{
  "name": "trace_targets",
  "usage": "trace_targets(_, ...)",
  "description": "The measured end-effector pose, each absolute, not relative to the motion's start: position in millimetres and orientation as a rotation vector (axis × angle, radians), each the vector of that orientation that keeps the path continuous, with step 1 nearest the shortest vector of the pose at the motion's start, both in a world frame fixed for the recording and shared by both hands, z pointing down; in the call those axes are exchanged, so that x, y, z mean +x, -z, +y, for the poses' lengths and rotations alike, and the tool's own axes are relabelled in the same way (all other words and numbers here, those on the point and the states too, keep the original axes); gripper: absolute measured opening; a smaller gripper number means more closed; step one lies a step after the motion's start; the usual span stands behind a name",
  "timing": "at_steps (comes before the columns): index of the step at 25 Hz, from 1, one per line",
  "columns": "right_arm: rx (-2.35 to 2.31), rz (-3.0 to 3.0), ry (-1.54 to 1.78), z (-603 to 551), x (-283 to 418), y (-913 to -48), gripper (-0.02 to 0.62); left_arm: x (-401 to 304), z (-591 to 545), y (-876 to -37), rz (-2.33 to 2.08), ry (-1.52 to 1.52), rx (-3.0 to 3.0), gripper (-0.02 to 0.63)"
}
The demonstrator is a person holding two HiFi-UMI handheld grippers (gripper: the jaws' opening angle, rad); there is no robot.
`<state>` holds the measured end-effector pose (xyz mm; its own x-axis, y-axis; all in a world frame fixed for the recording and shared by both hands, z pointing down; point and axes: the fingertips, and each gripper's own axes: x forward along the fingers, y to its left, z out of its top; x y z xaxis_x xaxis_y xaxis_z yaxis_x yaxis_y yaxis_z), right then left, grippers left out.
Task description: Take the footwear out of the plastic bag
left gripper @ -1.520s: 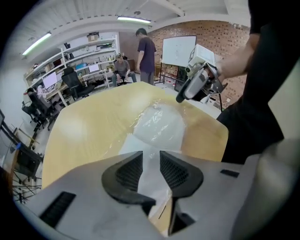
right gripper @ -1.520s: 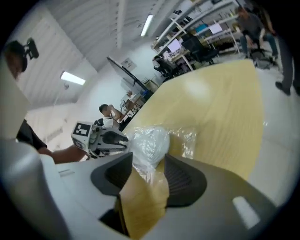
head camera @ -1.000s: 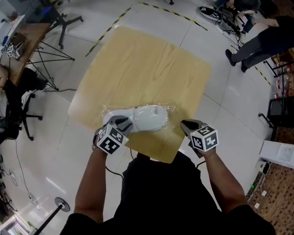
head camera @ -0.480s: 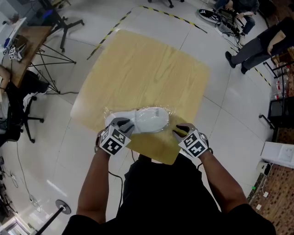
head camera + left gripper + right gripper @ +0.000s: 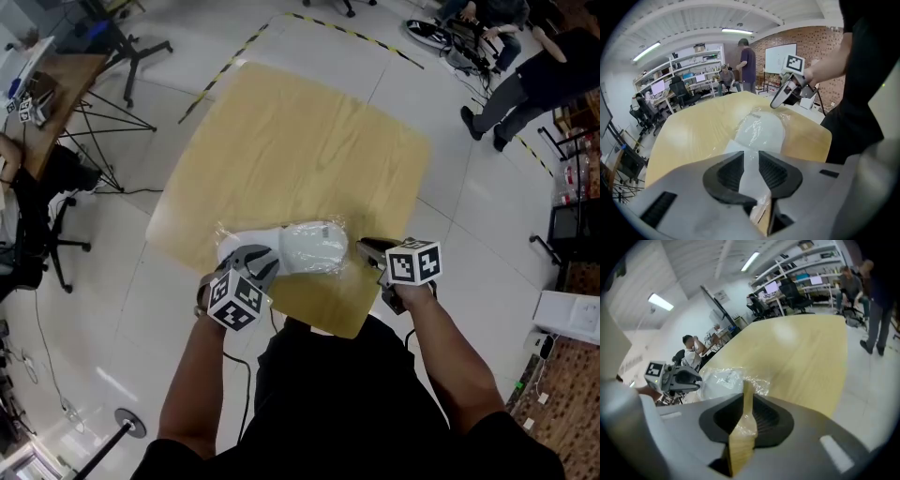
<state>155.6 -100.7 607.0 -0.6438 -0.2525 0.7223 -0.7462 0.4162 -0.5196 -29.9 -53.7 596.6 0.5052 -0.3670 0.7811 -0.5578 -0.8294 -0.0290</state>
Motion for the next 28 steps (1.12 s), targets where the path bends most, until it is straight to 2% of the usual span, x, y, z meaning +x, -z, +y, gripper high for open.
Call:
trace_targets(10, 0.758, -2.091, -1.330, -98, 139, -623, 0.066, -52, -51, -593, -0.808, -1.259, 2.480, 0.112)
trace_targets(13, 0.693, -2.122, -1.481, -98, 128, -621, 0.103, -61, -44, -608, -0.789, -1.271, 2.423, 0.117)
trace_targets(14, 0.662, -2.133, -1.548, -96, 123, -618, 0.135, -62, -43, -610, -0.788, -1.273, 2.416, 0.117)
trace_targets(16, 0.620, -2.151, -1.649, -95, 116, -613, 0.149, -64, -42, -613, -0.796, -1.264, 2.415, 0.115)
trace_targets(21, 0.662, -2.152, -1.617, -96, 113, -618, 0.114, -60, -43, -609, -0.815, -1.266, 2.438, 0.093)
trace_targets(24, 0.692, -2.172, -1.631, -99, 111, -614, 0.048, -60, -45, -605, -0.816, -1.258, 2.449, 0.073)
trace_targets(28, 0.684, -2.209, -1.693, -101, 115, -605, 0.038, -62, -47, -602, -0.827, -1.252, 2.450, 0.060)
